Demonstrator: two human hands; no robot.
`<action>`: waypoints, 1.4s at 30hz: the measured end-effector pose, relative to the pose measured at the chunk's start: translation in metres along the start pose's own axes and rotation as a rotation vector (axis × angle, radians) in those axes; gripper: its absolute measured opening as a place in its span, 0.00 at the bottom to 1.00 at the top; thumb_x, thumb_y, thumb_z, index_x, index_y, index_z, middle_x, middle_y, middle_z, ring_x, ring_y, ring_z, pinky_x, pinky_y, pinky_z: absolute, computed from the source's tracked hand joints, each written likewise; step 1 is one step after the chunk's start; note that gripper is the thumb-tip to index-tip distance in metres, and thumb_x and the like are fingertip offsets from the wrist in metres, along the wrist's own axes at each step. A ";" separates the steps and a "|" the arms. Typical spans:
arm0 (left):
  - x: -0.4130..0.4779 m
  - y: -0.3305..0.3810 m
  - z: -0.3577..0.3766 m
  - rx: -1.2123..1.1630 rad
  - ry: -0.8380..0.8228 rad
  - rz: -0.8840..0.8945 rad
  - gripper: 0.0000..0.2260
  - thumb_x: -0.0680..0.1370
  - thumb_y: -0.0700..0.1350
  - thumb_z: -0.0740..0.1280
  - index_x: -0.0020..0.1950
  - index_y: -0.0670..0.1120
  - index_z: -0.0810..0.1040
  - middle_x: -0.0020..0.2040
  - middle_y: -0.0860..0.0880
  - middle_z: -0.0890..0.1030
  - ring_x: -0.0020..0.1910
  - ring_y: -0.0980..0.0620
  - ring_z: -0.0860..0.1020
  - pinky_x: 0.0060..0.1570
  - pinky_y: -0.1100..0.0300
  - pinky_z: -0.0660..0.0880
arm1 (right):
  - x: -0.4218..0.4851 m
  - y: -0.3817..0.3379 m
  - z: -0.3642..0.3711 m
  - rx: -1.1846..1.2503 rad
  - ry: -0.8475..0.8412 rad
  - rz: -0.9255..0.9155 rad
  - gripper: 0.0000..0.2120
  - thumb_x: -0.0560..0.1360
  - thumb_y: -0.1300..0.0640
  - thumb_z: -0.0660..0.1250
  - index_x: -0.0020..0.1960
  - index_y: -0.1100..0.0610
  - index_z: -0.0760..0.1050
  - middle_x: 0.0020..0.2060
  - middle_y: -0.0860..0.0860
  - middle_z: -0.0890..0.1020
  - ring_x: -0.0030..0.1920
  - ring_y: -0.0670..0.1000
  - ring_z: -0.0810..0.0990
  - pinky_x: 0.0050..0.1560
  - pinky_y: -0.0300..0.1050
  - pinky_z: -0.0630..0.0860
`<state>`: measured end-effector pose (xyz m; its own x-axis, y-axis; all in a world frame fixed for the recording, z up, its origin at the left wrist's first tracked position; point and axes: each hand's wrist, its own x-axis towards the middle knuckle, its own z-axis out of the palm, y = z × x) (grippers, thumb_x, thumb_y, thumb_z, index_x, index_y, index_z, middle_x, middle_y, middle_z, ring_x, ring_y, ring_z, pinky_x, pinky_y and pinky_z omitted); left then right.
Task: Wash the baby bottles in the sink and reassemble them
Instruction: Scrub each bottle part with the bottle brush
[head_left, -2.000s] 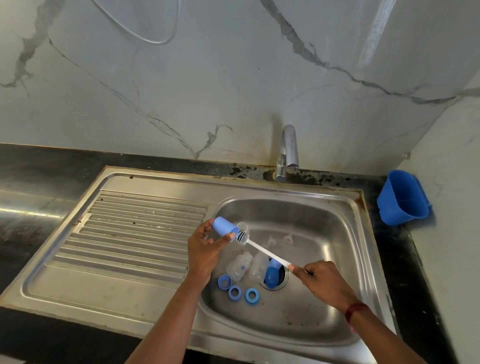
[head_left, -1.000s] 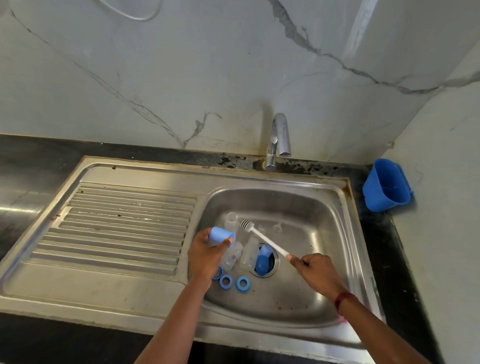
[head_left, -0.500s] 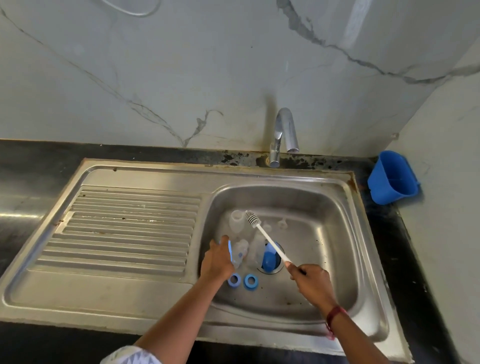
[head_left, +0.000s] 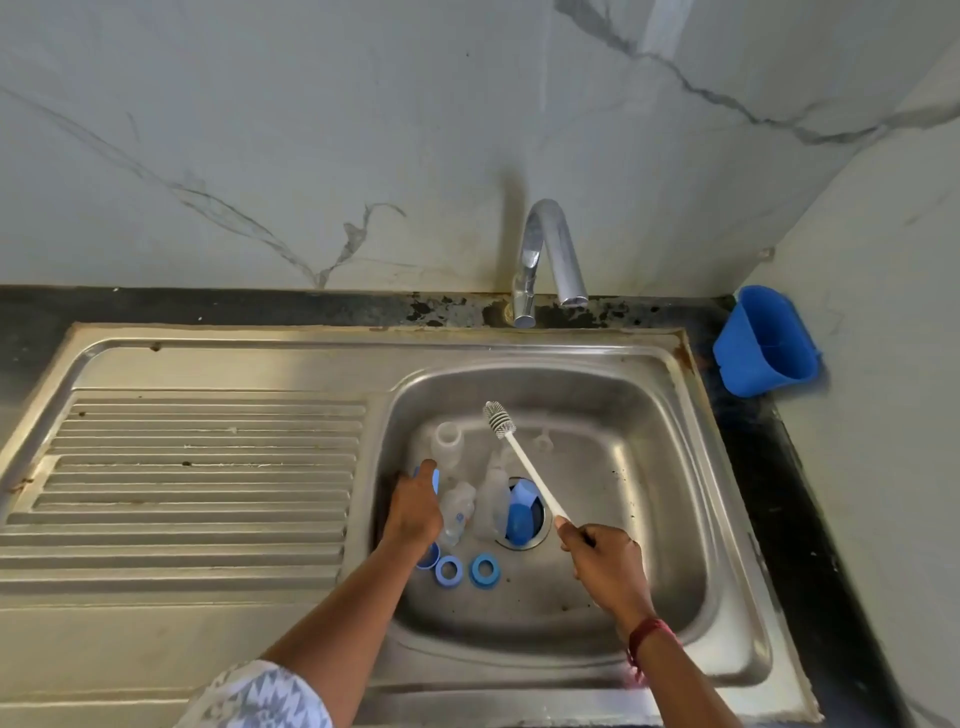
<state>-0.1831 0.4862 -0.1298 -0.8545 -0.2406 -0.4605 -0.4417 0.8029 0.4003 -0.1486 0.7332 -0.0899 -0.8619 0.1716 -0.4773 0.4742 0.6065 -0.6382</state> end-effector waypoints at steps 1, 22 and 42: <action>0.002 -0.001 0.001 -0.007 -0.016 -0.003 0.30 0.77 0.33 0.64 0.76 0.51 0.61 0.64 0.40 0.72 0.59 0.44 0.76 0.56 0.57 0.75 | 0.002 -0.002 0.001 -0.006 0.003 -0.003 0.29 0.74 0.36 0.65 0.37 0.65 0.78 0.25 0.53 0.75 0.29 0.50 0.72 0.35 0.53 0.78; 0.011 0.098 0.054 0.022 0.009 0.185 0.06 0.77 0.44 0.65 0.50 0.44 0.79 0.50 0.45 0.81 0.48 0.45 0.79 0.40 0.56 0.71 | 0.044 0.007 -0.017 0.005 -0.025 -0.005 0.29 0.76 0.39 0.65 0.33 0.65 0.71 0.26 0.57 0.75 0.28 0.50 0.71 0.36 0.53 0.77; 0.035 0.124 0.087 -0.161 0.117 0.120 0.06 0.72 0.44 0.68 0.48 0.46 0.79 0.46 0.46 0.81 0.45 0.43 0.80 0.39 0.58 0.71 | 0.058 0.007 -0.027 0.043 -0.071 -0.030 0.24 0.77 0.41 0.65 0.30 0.57 0.70 0.27 0.54 0.76 0.28 0.47 0.71 0.33 0.45 0.72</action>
<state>-0.2438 0.6251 -0.1650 -0.9254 -0.2175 -0.3104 -0.3647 0.7343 0.5726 -0.1999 0.7681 -0.1058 -0.8613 0.0974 -0.4986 0.4572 0.5768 -0.6770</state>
